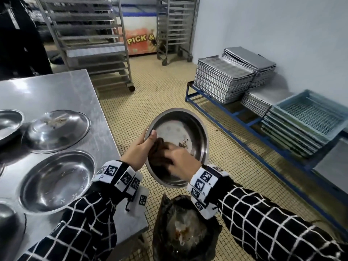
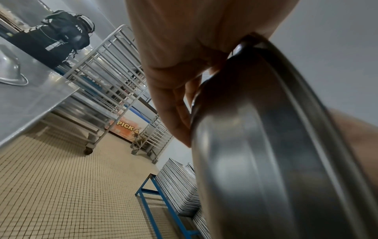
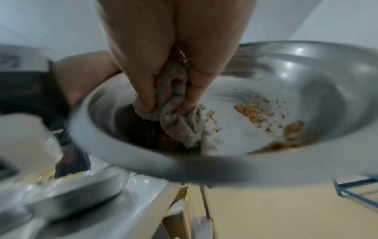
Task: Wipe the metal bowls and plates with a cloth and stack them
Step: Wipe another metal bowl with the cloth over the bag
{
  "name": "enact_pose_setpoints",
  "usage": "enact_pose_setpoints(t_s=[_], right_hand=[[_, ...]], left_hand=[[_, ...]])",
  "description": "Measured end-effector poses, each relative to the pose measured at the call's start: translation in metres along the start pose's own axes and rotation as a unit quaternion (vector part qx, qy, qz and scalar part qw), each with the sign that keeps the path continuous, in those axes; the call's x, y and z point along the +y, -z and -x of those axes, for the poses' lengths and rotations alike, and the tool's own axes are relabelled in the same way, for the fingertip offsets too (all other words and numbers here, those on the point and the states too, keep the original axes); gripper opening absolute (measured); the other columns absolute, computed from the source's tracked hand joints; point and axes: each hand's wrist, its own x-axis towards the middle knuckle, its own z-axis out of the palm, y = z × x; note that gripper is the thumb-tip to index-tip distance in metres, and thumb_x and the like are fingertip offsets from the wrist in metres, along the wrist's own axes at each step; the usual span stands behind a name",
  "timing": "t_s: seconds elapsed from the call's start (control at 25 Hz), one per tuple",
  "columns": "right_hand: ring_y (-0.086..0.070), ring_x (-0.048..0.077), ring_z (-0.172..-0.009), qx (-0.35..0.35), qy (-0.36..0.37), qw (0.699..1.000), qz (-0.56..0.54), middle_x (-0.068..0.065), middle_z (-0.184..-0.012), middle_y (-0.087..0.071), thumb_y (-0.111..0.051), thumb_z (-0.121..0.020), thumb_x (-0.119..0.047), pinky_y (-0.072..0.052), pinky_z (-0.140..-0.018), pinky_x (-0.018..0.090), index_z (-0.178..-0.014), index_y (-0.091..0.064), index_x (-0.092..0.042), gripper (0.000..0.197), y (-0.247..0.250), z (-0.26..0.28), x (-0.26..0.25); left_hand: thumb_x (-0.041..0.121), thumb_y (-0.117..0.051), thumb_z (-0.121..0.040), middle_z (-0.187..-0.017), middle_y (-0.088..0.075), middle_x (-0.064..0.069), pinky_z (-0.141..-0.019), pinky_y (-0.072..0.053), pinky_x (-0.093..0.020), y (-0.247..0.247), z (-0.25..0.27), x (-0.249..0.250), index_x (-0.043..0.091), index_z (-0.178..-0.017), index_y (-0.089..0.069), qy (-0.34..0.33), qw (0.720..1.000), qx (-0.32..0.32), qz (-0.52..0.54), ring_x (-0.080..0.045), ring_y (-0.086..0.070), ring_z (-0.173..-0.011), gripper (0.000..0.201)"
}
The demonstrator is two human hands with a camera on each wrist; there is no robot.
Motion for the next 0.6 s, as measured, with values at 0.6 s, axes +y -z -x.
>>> enact_pose_setpoints(t_s=[0.6], right_hand=[[-0.052,0.031,-0.115,0.095,-0.049,0.987,0.121,0.014,-0.126,-0.055,-0.056,-0.086,0.001,-0.028,-0.101,0.02,-0.117,-0.066,-0.007,0.034,0.064,0.004,0.089]], left_hand=[[0.035,-0.039,-0.098,-0.11,-0.064,0.004,-0.068,-0.058,-0.028,-0.031,-0.018,0.011,0.027,-0.142,-0.037,-0.081,0.996,0.045,0.009,-0.015,-0.069,-0.089,0.045]])
